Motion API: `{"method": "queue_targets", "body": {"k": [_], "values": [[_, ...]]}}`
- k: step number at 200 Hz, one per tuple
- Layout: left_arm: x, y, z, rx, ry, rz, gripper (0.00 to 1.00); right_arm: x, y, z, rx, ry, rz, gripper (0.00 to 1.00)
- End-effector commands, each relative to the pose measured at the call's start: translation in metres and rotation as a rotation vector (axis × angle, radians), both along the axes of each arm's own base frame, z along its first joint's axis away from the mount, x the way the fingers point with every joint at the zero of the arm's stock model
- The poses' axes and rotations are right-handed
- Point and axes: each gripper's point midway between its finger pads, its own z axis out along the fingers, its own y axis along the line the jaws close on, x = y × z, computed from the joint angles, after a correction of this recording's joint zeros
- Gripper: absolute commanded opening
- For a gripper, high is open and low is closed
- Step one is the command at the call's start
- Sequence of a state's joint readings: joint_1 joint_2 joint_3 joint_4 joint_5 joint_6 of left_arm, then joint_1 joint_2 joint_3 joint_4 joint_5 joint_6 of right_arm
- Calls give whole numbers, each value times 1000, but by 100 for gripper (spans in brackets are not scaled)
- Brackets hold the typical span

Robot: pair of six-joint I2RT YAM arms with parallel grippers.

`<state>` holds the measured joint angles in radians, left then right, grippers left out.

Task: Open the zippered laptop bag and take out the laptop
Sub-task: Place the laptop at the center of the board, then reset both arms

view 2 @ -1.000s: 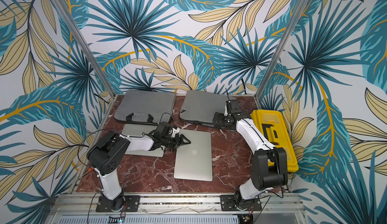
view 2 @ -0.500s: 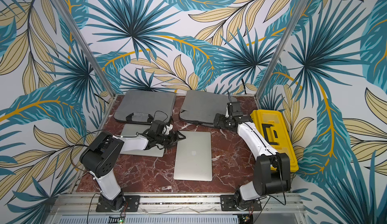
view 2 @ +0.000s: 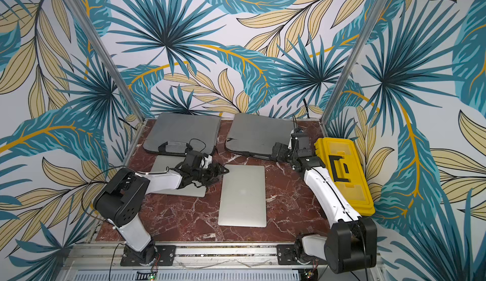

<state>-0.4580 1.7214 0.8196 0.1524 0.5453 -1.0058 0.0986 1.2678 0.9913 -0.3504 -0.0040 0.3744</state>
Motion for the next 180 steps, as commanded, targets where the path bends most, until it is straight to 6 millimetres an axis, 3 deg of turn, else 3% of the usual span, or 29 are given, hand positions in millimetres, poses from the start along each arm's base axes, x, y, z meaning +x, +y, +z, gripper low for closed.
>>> {"method": "queue_targets", "body": {"k": [1,51,80,102,143,180], "values": [[1,10,21,33,-81,11,91,-2,-6,6,-12,-50,-29,100],[5,46,84,215,-294,74,100,-12,-19,9,-55,-89,-84,100],[6,88,109,409,-406,178,100,-16,-28,23,-75,-196,-122,100],[1,122,118,567,-438,252,100,-20,-32,27,-96,-259,-126,100],[-9,175,143,746,-546,426,100,-26,-41,18,-136,-289,-163,100],[-32,234,164,932,-675,633,100,-29,-49,6,-190,-361,-184,100]]}}
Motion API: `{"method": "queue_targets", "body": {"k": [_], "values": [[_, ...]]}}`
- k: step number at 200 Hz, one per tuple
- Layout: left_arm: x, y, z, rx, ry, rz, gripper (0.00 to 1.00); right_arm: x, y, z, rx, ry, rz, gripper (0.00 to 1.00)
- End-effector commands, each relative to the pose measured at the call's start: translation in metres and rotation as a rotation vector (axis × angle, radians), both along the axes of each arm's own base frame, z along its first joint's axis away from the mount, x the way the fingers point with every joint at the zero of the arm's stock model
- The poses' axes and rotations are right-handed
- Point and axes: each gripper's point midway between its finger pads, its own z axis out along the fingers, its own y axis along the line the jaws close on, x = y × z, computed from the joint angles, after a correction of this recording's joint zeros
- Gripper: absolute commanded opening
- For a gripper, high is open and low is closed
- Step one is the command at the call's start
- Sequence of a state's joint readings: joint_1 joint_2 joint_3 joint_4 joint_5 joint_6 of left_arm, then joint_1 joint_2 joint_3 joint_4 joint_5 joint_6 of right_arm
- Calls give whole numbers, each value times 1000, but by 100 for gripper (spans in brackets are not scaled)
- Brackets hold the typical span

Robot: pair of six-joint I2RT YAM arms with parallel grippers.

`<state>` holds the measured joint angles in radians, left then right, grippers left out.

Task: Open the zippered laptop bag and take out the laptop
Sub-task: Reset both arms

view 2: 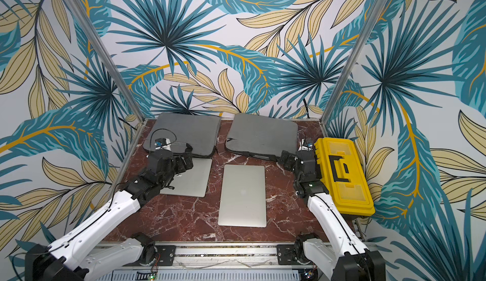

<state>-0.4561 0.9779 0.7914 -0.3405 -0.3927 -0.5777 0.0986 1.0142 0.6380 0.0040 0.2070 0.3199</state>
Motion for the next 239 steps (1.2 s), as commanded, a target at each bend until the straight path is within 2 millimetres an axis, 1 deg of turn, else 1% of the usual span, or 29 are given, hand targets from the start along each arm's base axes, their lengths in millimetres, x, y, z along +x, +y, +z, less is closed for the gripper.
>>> {"method": "queue_targets", "body": {"k": [1,22,44,51,59,72,94,108,118,134,158,174,194,215,227,239], "values": [[-16,54,4,188,-85,191,100,-1,-11,5,-59,-101,-40,100],[-31,75,10,243,-176,262,100,-7,-18,1,-91,-184,-72,100],[-43,93,9,306,-236,315,100,-16,-25,-3,-132,-275,-101,100],[-46,98,8,331,-251,334,100,-20,-29,-9,-143,-283,-119,100],[-49,103,6,360,-263,350,100,-24,-35,-11,-154,-297,-151,100],[-51,108,2,395,-286,343,100,-29,-42,-15,-176,-272,-190,100],[-50,111,-8,433,-329,317,100,-27,-44,-25,-221,-197,-185,100],[-48,115,-16,442,-353,311,100,-27,-44,-29,-230,-201,-180,100],[-46,119,-22,432,-359,312,100,-27,-43,-28,-230,-236,-181,100],[-41,123,-31,407,-346,304,100,-25,-45,-26,-235,-269,-196,100],[-30,127,-42,394,-347,279,100,-18,-46,-29,-275,-255,-197,100],[-17,129,-53,379,-348,262,100,-12,-46,-29,-319,-259,-185,100],[3,134,-68,363,-307,252,100,-11,-52,-27,-340,-297,-225,100],[26,128,-73,362,-300,199,100,-8,-52,-35,-328,-271,-210,100],[34,124,-73,355,-328,171,100,-7,-52,-40,-321,-277,-200,100],[41,121,-81,351,-325,148,100,-6,-51,-47,-311,-283,-188,100]]}}
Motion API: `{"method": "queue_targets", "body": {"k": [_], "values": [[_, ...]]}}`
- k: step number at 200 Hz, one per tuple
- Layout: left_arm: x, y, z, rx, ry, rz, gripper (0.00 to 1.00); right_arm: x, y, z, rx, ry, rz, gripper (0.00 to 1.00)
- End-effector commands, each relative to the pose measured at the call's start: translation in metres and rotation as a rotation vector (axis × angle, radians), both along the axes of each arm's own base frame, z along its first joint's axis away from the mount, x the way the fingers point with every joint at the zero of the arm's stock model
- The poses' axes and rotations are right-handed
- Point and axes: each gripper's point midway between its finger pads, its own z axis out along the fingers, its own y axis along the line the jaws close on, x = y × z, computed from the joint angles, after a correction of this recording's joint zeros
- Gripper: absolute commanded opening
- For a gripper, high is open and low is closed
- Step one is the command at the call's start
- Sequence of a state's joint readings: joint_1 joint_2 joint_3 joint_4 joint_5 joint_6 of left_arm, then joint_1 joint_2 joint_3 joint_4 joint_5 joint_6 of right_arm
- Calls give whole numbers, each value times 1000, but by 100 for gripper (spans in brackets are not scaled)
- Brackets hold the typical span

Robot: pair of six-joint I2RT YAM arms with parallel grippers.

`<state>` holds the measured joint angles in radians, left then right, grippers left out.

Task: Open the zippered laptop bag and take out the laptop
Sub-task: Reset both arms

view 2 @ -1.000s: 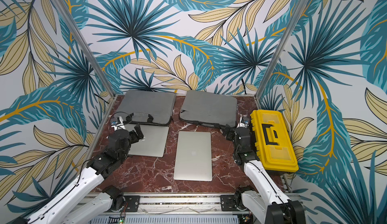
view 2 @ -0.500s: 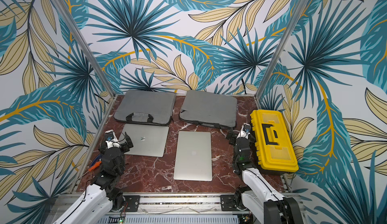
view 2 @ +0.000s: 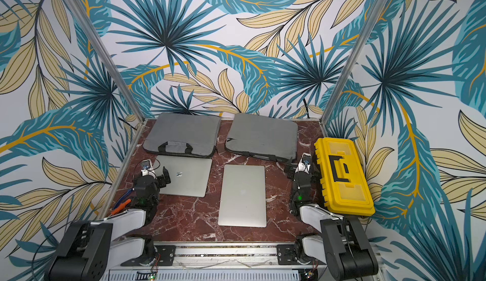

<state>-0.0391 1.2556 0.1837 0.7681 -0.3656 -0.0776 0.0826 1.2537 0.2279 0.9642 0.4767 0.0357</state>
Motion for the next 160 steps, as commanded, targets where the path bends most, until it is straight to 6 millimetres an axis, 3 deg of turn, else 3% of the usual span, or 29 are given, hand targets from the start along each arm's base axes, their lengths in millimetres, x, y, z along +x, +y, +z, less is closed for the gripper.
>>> {"method": "queue_targets", "body": {"k": [1,48,75,110,132,160], "values": [[29,-12,39,-18,-174,-91,100,-1,-1,-4,-3,-40,18,100],[53,-25,15,-17,-107,-194,100,9,10,-28,-8,-31,104,100],[64,-26,10,-34,-51,-219,100,14,11,-30,7,-14,135,100],[71,-27,6,-47,-1,-230,100,47,32,-42,29,143,304,100],[71,-27,7,-46,-2,-231,100,49,18,-45,77,160,250,100],[71,-27,7,-47,-1,-232,100,48,13,-44,69,155,227,100]]}}
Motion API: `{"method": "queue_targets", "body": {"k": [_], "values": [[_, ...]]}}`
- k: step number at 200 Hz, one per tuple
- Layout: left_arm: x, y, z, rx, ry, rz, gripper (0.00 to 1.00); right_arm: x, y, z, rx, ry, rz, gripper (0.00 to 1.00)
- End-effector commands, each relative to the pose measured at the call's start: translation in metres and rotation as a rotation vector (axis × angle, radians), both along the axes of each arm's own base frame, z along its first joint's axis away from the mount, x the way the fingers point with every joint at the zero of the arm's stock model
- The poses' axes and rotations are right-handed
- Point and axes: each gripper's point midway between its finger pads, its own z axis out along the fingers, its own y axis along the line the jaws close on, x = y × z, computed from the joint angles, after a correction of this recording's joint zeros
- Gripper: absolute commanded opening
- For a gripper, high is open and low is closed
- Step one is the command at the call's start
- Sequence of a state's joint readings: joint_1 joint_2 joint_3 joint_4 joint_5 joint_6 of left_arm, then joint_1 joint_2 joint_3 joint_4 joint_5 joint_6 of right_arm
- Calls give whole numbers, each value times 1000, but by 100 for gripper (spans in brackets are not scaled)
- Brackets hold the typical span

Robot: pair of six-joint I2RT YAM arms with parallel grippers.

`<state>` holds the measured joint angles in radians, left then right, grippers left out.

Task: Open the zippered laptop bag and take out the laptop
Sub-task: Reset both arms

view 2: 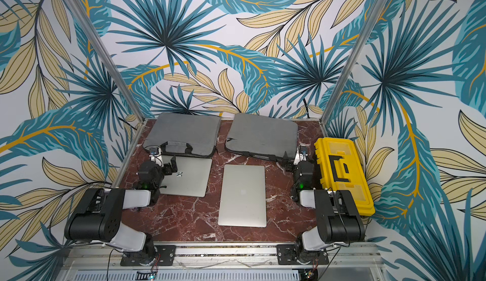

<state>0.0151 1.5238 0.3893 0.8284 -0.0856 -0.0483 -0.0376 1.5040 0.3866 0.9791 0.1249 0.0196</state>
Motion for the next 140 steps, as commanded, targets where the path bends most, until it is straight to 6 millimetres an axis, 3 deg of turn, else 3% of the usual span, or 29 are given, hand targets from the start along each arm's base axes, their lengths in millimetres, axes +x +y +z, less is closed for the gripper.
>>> {"method": "queue_targets", "body": {"k": [1,20,77,86,99,140], "values": [[5,1,8,9,-12,-10,100,-8,-1,-20,17,74,-5,100],[5,1,8,8,-13,-10,100,-21,-22,-16,25,17,-141,100],[5,1,8,9,-12,-10,100,-22,-23,-15,17,14,-157,100],[5,1,8,8,-12,-9,100,-17,-13,-17,15,26,-89,100],[5,1,8,9,-12,-9,100,-4,17,-23,-1,98,99,100],[5,1,7,9,-11,-10,100,-5,13,-22,24,87,86,100]]}}
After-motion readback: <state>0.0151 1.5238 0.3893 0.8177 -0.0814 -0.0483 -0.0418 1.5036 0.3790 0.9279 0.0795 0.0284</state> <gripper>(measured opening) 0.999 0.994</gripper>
